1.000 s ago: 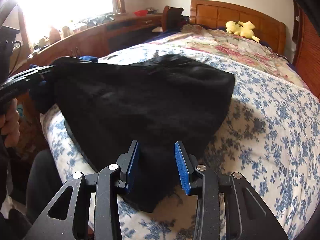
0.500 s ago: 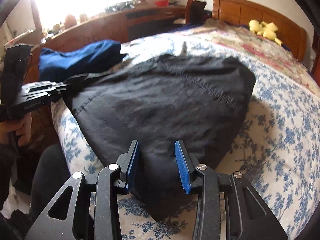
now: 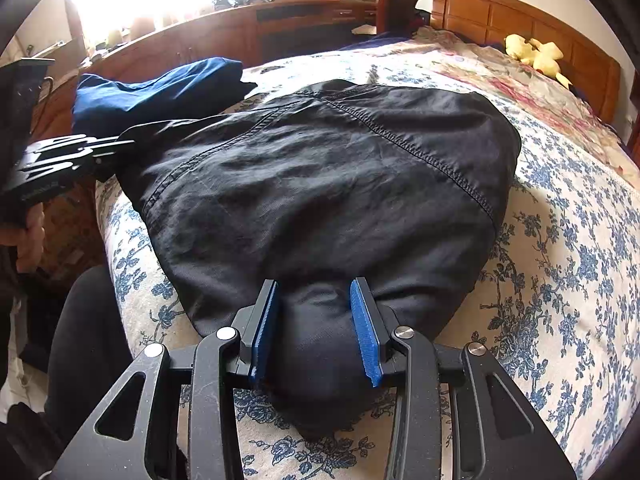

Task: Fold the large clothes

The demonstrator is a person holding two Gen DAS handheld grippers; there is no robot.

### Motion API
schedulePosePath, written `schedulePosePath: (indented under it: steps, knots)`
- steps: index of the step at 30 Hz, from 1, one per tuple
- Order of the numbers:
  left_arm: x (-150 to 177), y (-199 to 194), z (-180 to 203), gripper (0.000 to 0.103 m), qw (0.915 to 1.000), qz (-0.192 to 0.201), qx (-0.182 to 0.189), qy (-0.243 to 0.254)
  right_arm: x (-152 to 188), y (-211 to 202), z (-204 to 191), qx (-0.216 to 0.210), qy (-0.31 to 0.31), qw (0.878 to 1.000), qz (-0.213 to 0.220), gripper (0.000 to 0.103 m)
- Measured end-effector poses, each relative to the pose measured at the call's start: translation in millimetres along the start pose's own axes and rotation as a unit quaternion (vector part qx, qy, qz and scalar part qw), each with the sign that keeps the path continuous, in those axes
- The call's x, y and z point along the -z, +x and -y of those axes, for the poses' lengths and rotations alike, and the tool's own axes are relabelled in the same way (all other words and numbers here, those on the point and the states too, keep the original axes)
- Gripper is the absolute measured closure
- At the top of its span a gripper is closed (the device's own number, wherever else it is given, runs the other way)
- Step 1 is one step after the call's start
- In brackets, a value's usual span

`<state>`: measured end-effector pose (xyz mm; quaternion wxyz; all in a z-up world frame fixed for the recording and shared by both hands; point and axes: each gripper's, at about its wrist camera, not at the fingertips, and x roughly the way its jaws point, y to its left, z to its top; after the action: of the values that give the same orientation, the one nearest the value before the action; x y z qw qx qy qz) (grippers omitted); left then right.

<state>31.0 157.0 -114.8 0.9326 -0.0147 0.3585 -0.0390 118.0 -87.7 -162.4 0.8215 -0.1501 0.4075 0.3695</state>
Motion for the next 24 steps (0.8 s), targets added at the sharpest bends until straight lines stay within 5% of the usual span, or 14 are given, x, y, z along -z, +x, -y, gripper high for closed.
schedulePosePath:
  steps: [12,24]
  knots:
    - [1.6,-27.1,2.5,0.067,0.9997,0.019,-0.012,0.008,1.6,0.1,3.0,-0.005,0.003,1.0,0.008,0.066]
    - [25.3,-15.9,-12.0,0.054,0.9997,-0.003,-0.016,-0.018,-14.1,-14.1,0.7,0.015,-0.01,1.0,0.013,0.064]
